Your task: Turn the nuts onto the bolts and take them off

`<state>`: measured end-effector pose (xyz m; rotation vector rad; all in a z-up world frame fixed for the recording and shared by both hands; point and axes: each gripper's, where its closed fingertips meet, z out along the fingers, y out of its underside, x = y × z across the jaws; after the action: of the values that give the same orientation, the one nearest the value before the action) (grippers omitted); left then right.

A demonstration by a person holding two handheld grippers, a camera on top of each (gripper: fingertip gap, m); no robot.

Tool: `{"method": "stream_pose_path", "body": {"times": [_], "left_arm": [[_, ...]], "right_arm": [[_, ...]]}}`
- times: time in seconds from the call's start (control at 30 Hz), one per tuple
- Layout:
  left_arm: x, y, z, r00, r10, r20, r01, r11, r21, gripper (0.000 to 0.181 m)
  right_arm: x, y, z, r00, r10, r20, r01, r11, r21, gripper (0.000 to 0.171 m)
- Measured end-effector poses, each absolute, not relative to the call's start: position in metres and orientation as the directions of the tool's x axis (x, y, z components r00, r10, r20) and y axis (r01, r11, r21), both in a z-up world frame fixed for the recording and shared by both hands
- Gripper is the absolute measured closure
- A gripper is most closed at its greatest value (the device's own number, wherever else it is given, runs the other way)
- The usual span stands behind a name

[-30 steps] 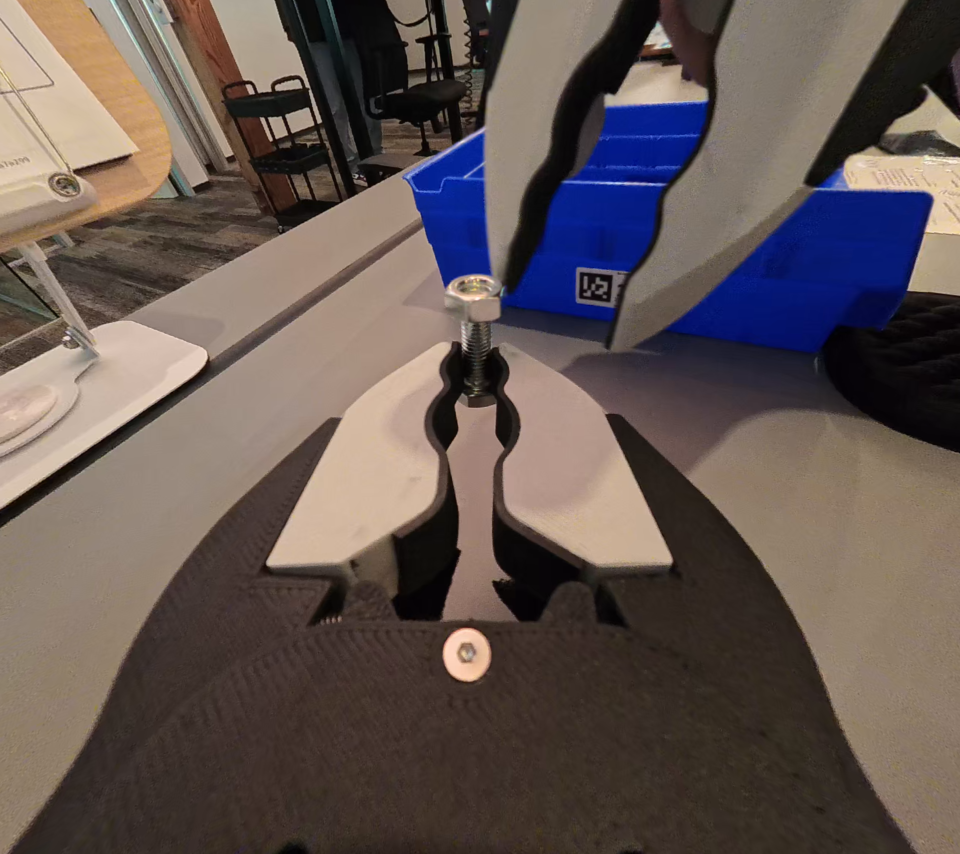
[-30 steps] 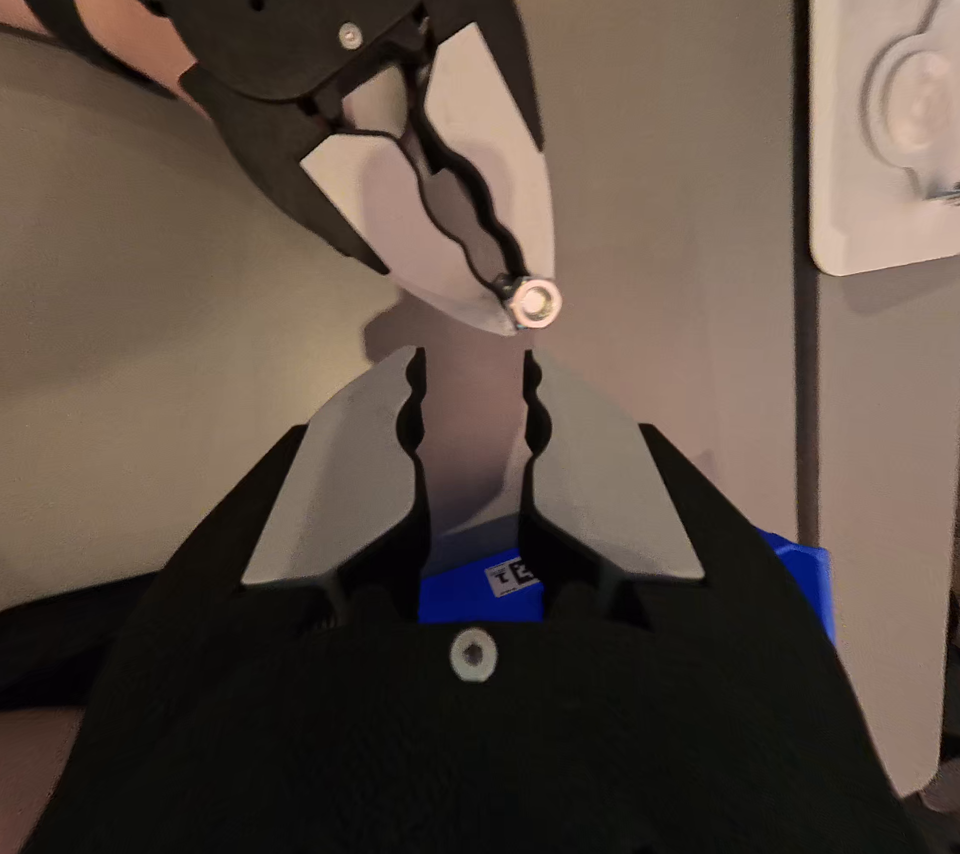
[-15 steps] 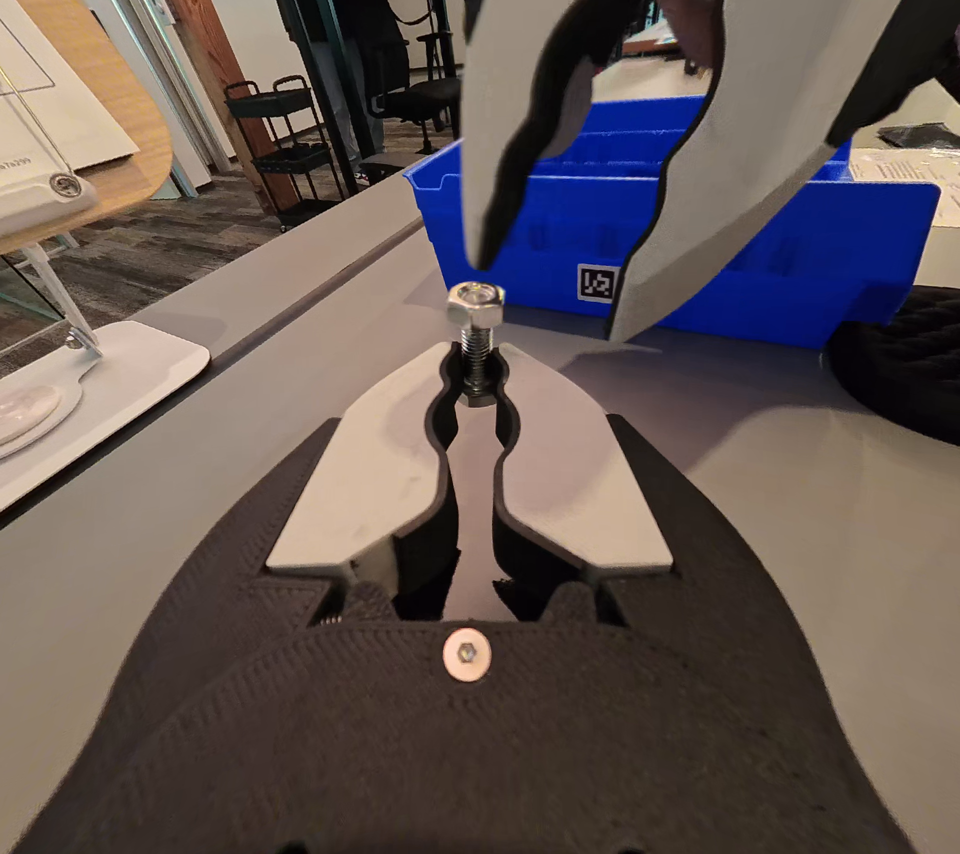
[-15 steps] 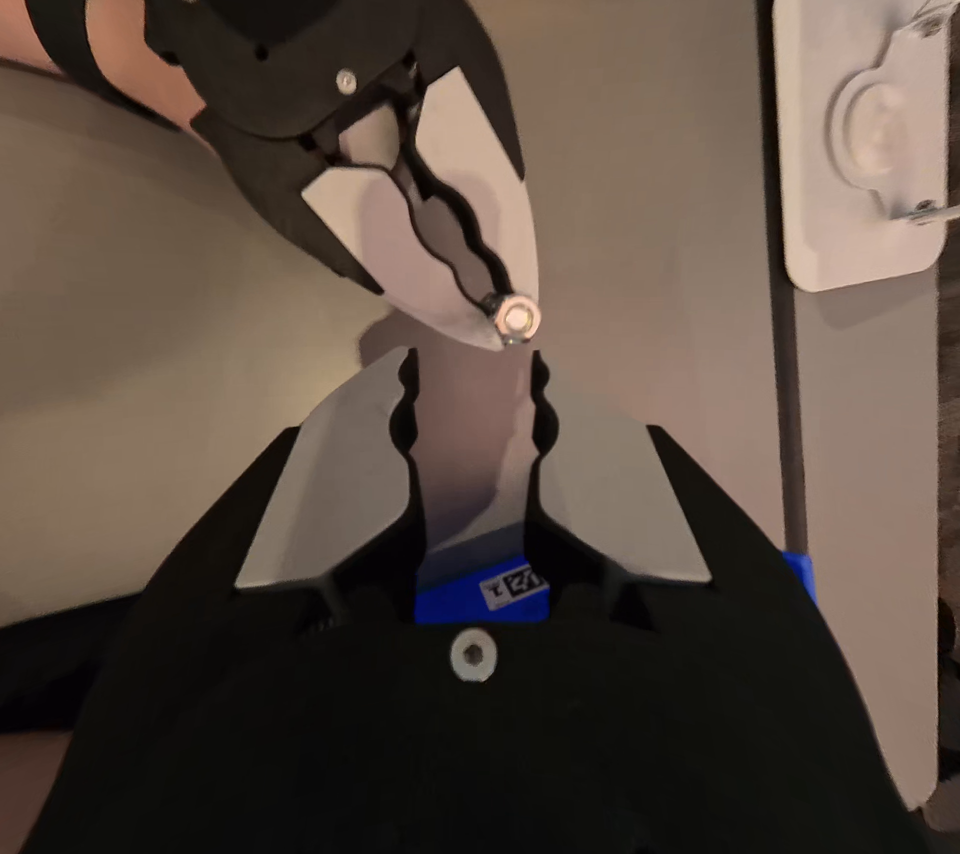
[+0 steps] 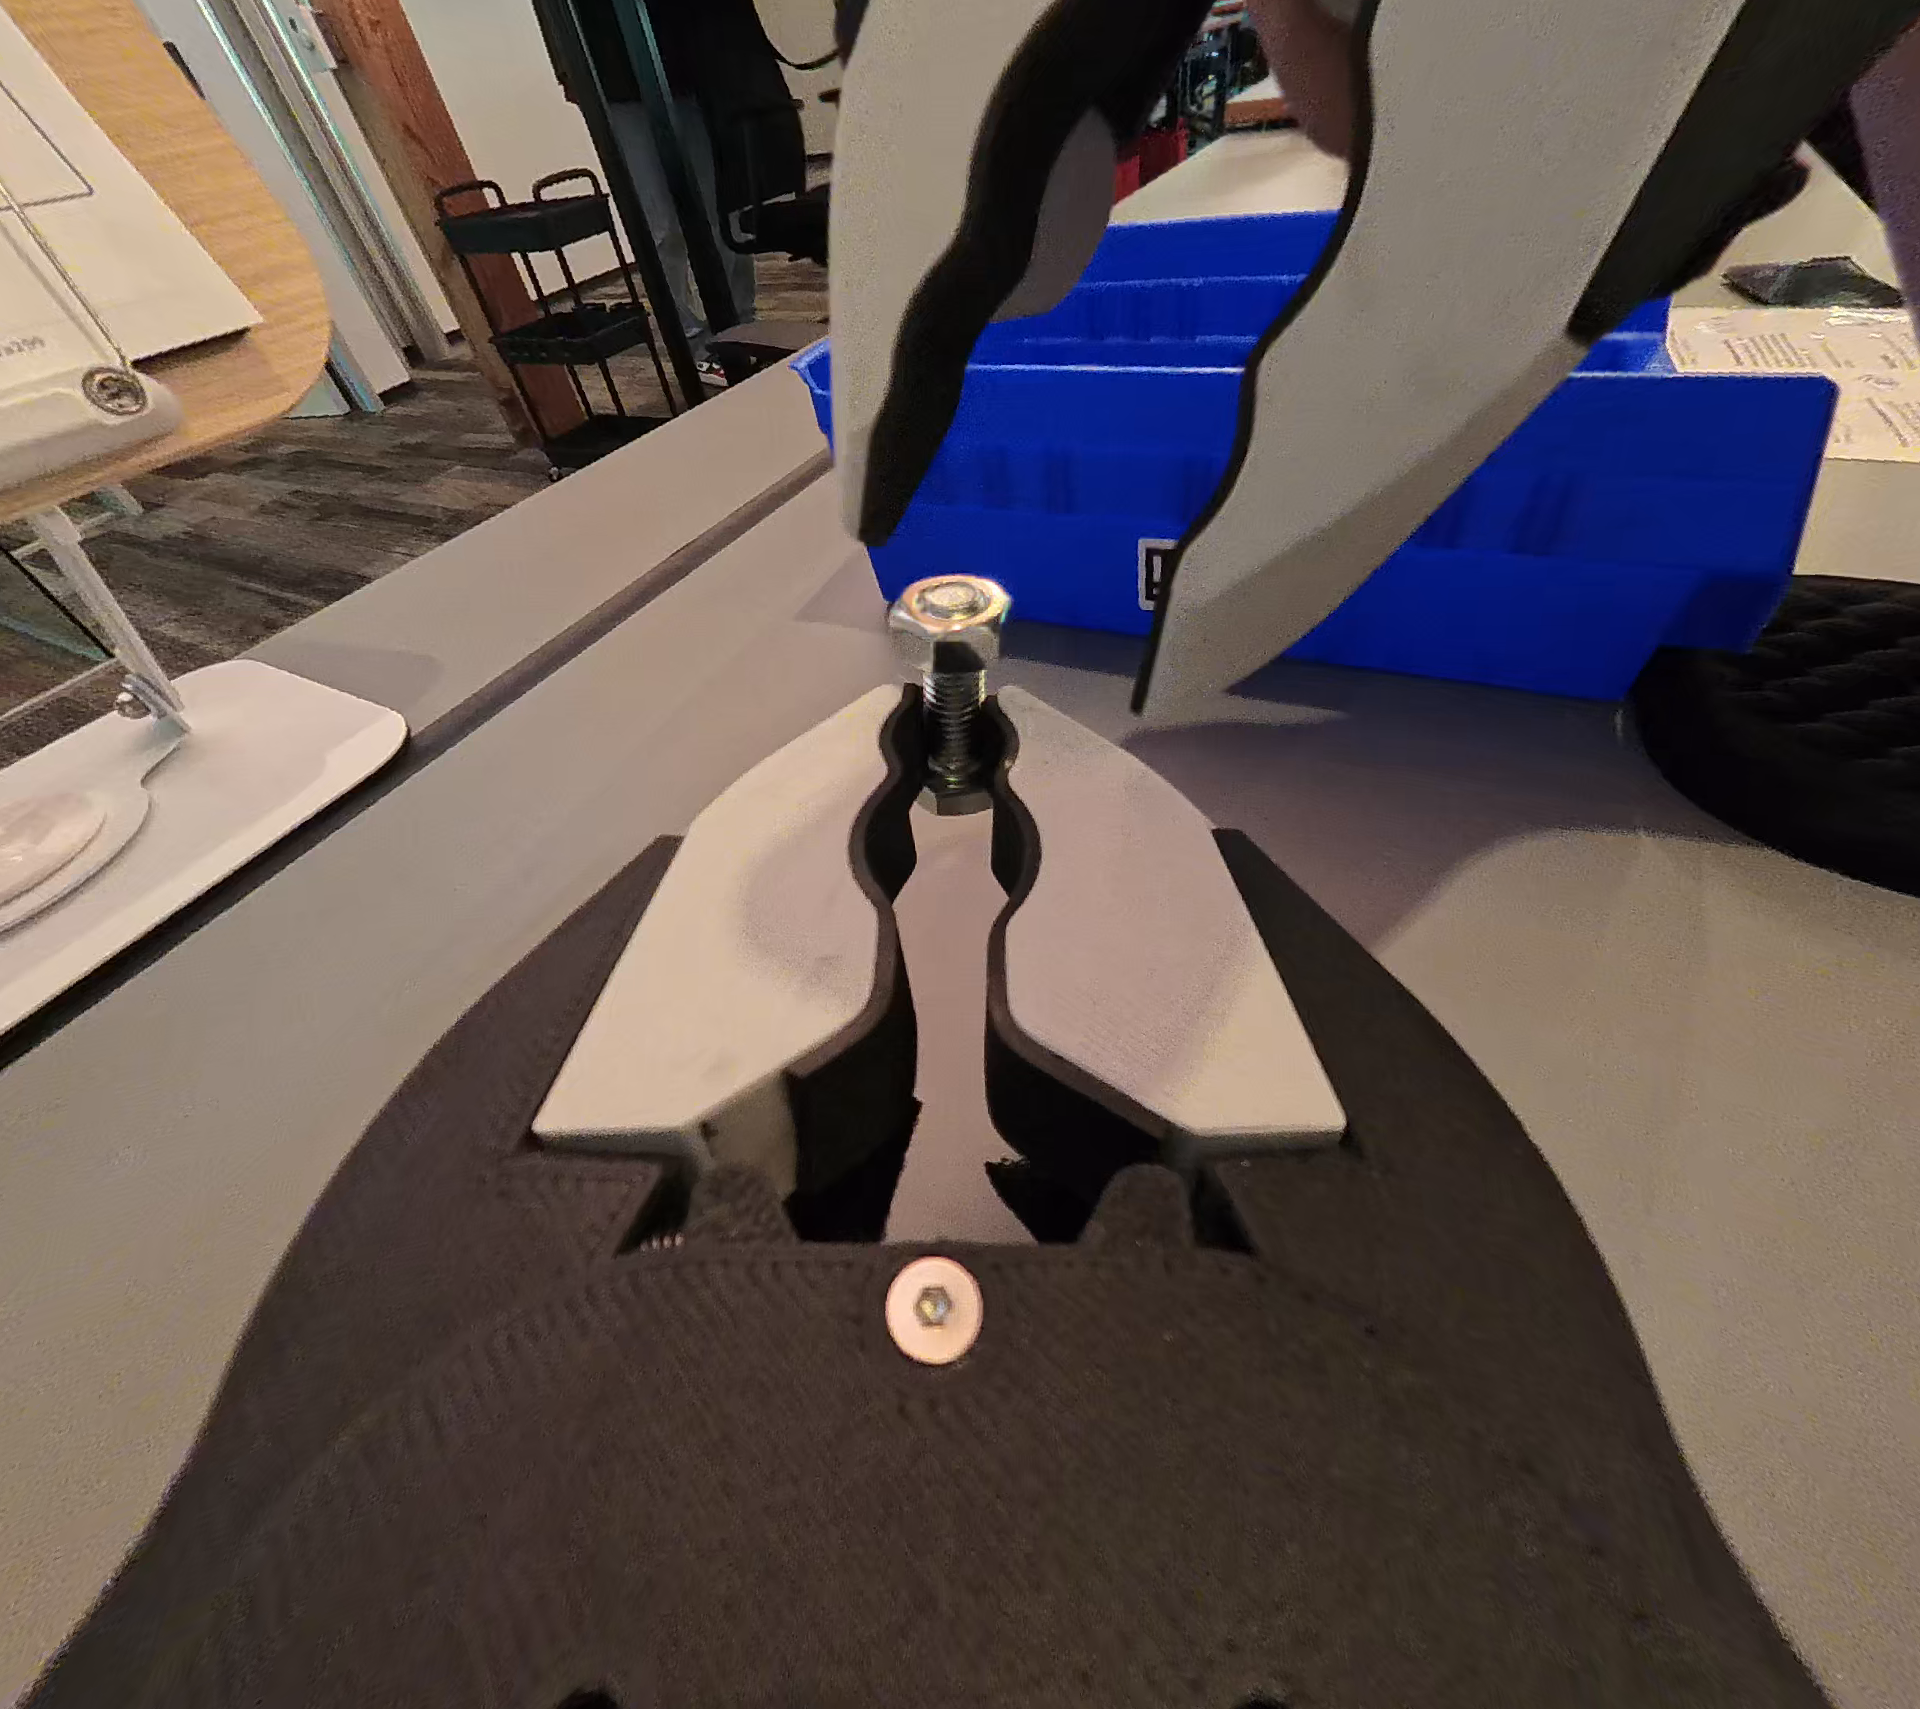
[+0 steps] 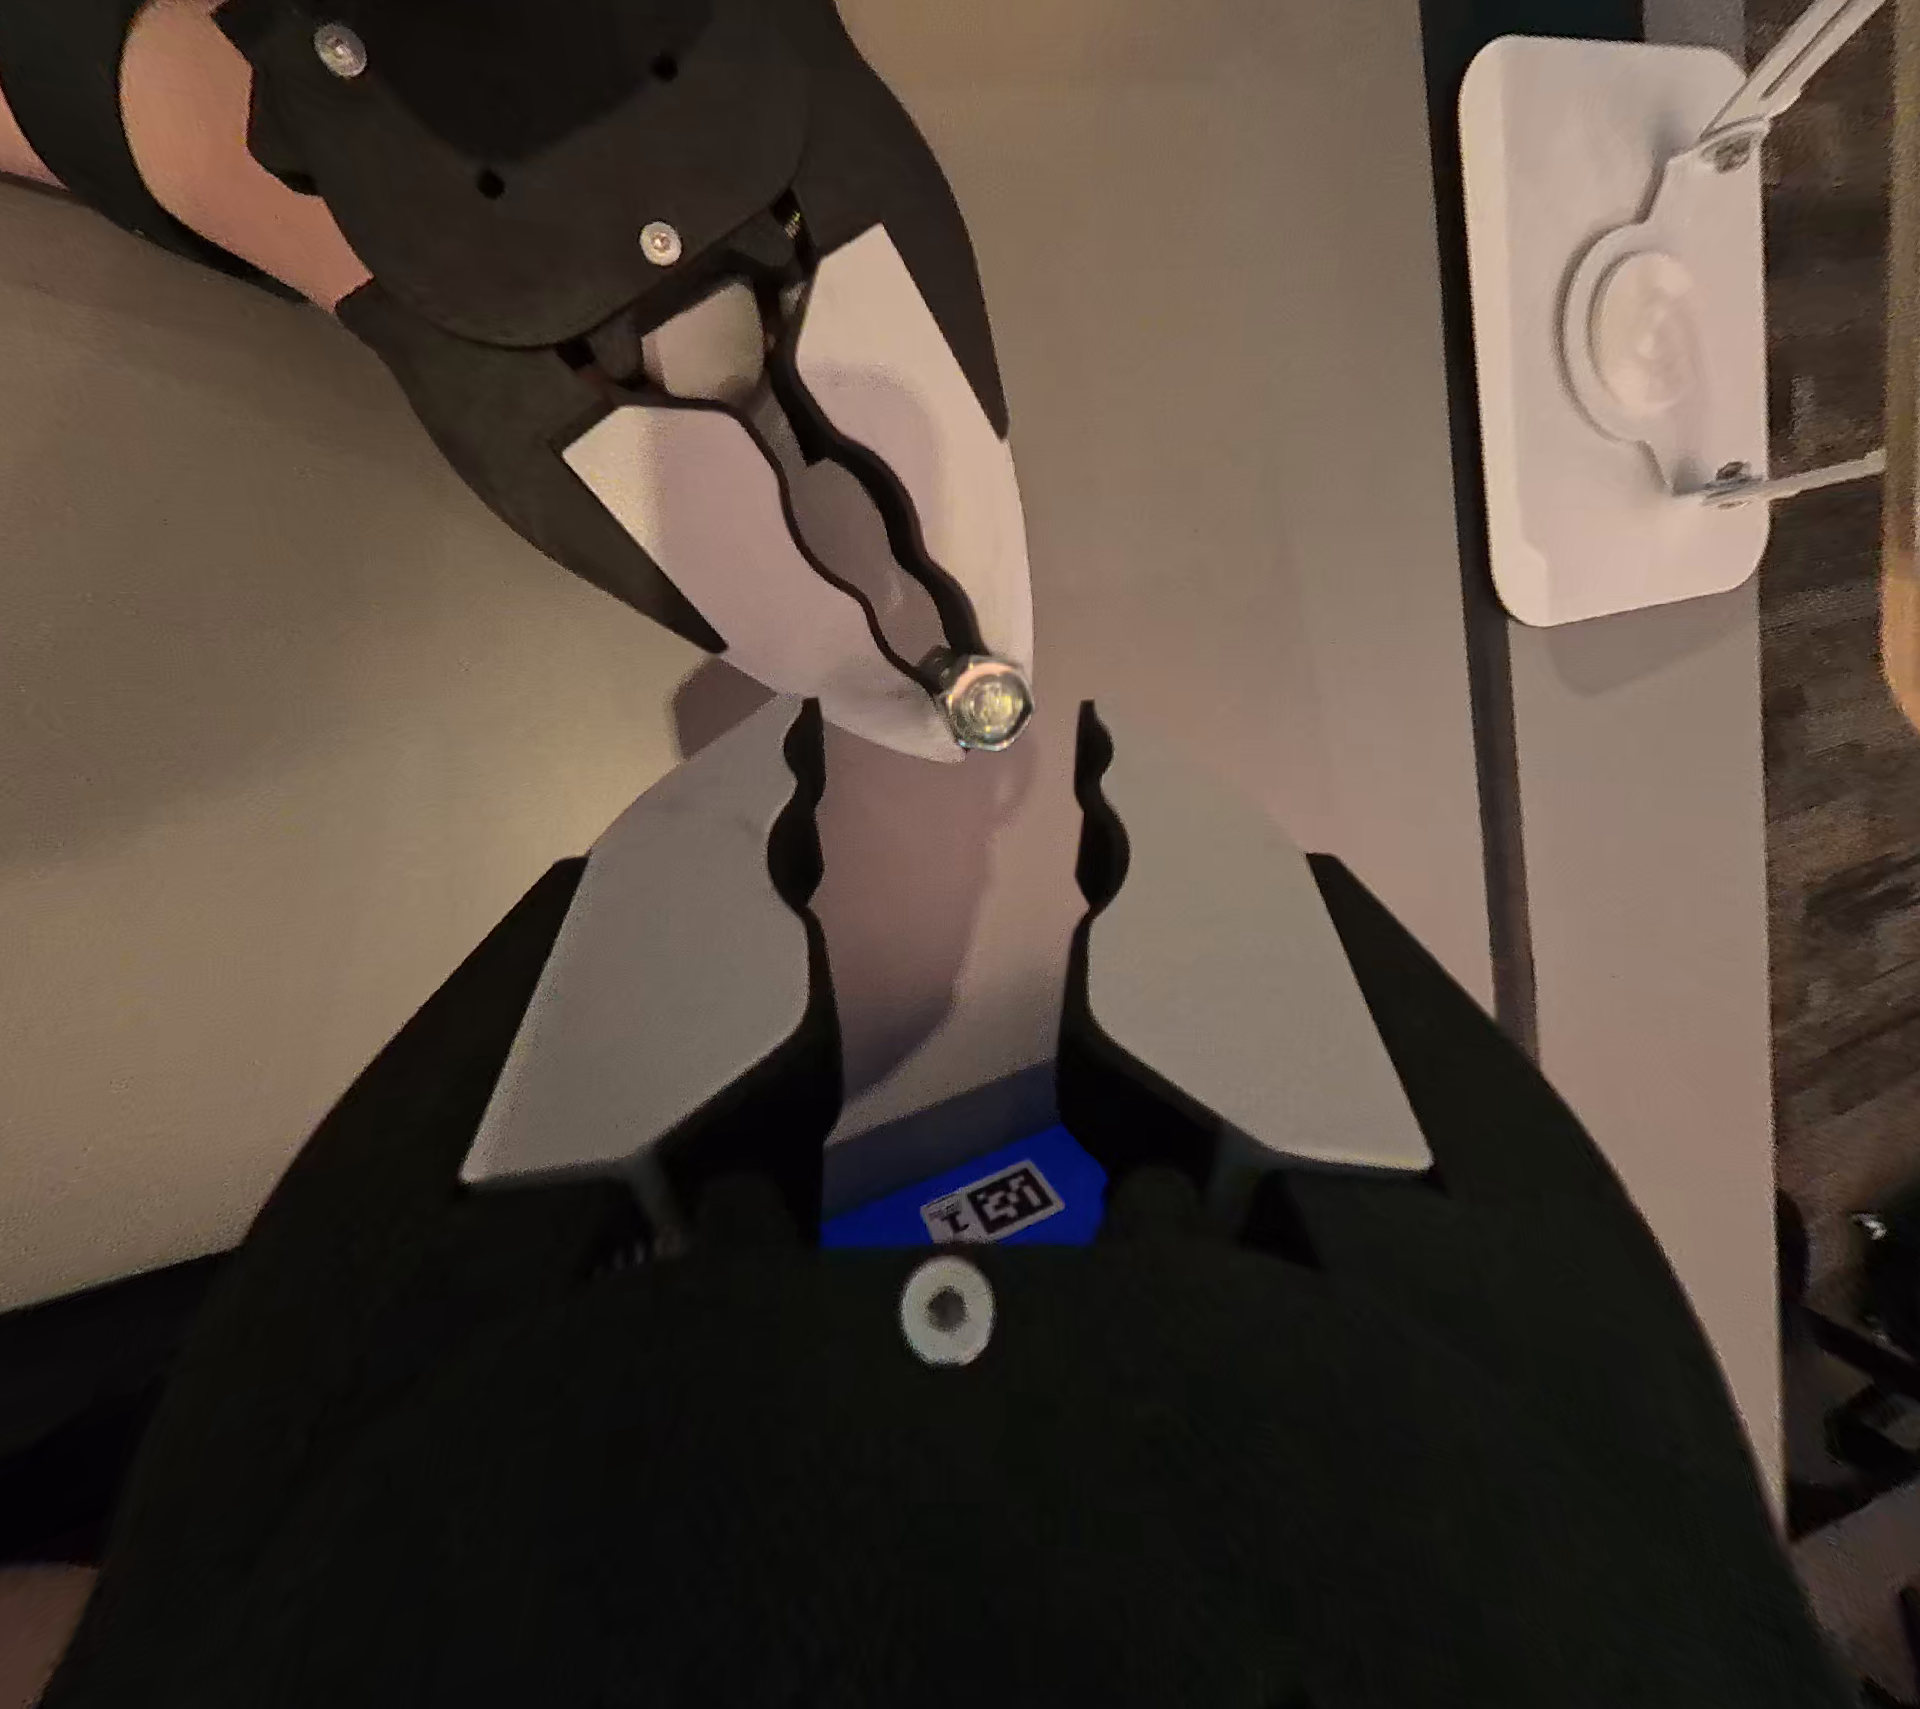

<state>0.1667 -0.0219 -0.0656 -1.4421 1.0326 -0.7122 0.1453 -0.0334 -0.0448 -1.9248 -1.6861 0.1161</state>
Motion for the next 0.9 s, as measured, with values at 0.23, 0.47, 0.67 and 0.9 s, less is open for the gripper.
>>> {"method": "stream_pose_path", "body": {"times": [0.23, 0.47, 0.67, 0.9], "left_arm": [[0.163, -0.018, -0.064, 0.443, -0.89, -0.109, -0.176, 0.034, -0.984, 0.172], [0.167, -0.023, -0.063, 0.421, -0.897, -0.136, -0.181, 0.064, -0.981, 0.172], [0.165, -0.021, -0.064, 0.429, -0.896, -0.117, -0.178, 0.043, -0.983, 0.172], [0.168, -0.025, -0.061, 0.414, -0.9, -0.139, -0.174, 0.072, -0.982, 0.172]], "right_arm": [[0.161, -0.051, -0.056, 0.177, 0.962, 0.206, 0.913, -0.083, -0.399, 0.135], [0.145, -0.04, -0.047, 0.194, 0.944, 0.268, 0.889, -0.054, -0.454, 0.125], [0.161, -0.053, -0.049, 0.182, 0.962, 0.202, 0.907, -0.085, -0.412, 0.131], [0.147, -0.04, -0.05, 0.203, 0.952, 0.229, 0.887, -0.08, -0.454, 0.122]]}}
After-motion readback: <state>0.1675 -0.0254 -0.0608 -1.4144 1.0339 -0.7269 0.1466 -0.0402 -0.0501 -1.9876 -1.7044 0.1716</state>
